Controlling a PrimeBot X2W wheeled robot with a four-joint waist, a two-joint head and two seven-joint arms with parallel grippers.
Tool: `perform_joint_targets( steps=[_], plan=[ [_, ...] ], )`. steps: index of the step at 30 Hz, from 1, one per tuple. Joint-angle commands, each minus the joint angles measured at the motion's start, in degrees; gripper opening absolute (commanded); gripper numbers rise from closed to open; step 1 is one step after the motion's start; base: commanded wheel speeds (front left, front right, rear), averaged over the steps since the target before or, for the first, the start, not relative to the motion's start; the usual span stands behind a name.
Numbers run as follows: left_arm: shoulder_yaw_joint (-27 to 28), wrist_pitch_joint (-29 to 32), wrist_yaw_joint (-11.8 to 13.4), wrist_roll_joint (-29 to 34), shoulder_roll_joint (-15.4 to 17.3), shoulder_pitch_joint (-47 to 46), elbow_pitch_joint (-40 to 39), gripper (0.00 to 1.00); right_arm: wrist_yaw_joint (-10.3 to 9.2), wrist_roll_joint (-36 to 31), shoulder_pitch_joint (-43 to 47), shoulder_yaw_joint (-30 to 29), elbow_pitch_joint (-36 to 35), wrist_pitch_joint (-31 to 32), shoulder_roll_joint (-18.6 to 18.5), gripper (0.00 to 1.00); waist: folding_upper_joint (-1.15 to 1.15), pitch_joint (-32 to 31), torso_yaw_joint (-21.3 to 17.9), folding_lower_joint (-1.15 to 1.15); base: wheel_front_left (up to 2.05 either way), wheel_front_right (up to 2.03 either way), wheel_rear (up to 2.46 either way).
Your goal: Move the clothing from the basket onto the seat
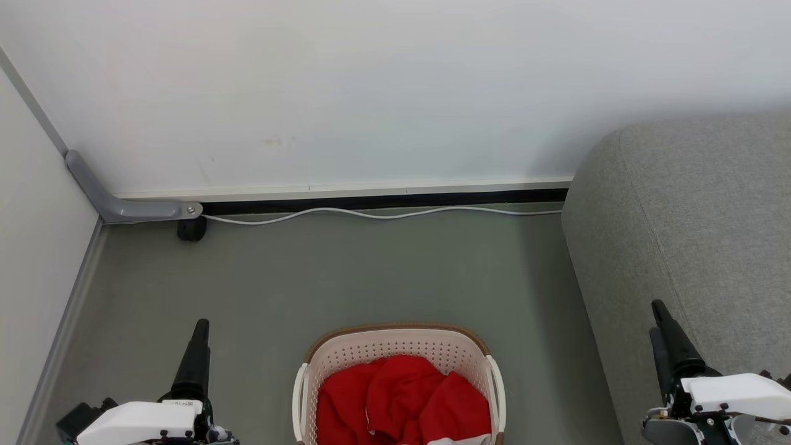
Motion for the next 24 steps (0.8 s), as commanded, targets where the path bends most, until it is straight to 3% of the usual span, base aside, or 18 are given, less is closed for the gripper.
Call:
perform_joint_targets(
  steps=[1,24],
  plan=[
    [0.25,-0.55,-0.13,1.68,0.81,-3.6,-1.09,1.0,0.2,-1.61,-3.2,0.57,-0.95,-0.8,-1.2,1.0,0.0,0.04,0.0,-0.01,0.0,0.0,0.0],
    [-1.64,-4.26,-0.22,22.84,1.97,-6.41,0.98,1.0,0.21,-20.96,-7.79,5.96,2.96,-4.49,-2.86,1.0,0.0,0.33,0.06,-0.01,0.0,0.0,0.0]
  ],
)
